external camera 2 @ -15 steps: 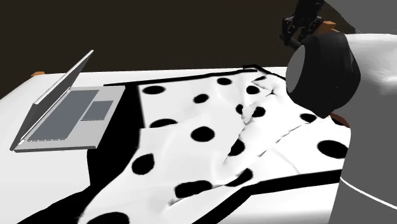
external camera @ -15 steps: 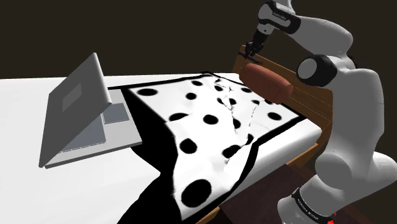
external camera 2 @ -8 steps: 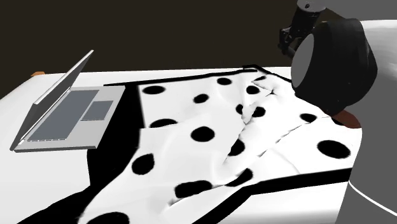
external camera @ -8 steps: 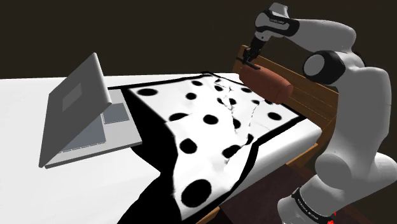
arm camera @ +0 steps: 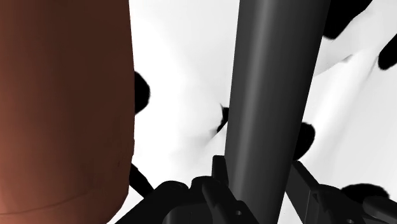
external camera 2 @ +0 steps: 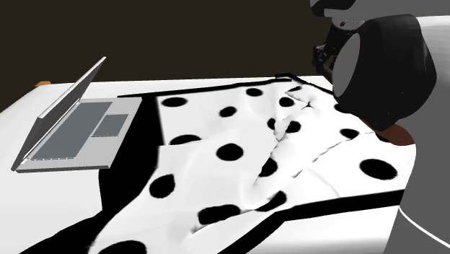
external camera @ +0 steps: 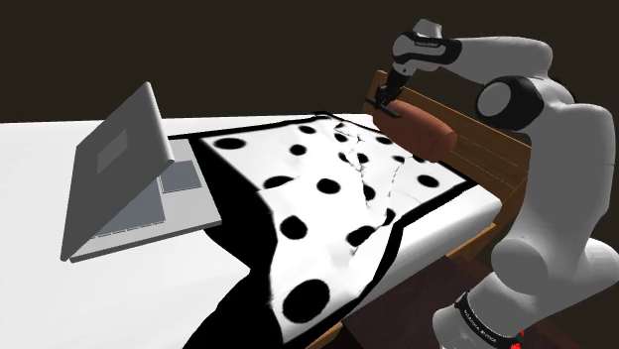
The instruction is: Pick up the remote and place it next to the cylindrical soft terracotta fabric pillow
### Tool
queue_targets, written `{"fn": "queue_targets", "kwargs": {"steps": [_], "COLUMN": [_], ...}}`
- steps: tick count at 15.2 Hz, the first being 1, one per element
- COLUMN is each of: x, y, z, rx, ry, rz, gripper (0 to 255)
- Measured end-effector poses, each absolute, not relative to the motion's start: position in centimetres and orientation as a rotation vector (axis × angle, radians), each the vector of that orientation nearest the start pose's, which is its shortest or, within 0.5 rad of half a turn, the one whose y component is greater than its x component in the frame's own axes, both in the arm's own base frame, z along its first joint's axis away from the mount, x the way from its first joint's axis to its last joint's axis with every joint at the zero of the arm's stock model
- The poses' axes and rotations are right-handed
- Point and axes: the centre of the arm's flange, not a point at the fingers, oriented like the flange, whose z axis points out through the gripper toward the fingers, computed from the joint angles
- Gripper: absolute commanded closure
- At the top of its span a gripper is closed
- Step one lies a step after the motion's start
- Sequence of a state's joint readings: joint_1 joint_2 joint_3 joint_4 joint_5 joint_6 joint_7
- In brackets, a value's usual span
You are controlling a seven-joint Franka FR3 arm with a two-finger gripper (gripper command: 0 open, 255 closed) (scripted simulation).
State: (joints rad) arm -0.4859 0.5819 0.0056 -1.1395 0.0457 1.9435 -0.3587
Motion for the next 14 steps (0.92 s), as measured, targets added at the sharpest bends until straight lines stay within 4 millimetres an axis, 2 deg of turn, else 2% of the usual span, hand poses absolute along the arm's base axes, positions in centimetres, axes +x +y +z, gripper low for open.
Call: {"fn": "queue_targets", "kwargs": {"steps": [14], "x": [66.1], "y": [-34.2], "z": [41.7], "rx": [-3.162], "ry": [0.213], "rz": [-0.353], "gripper": [255]}}
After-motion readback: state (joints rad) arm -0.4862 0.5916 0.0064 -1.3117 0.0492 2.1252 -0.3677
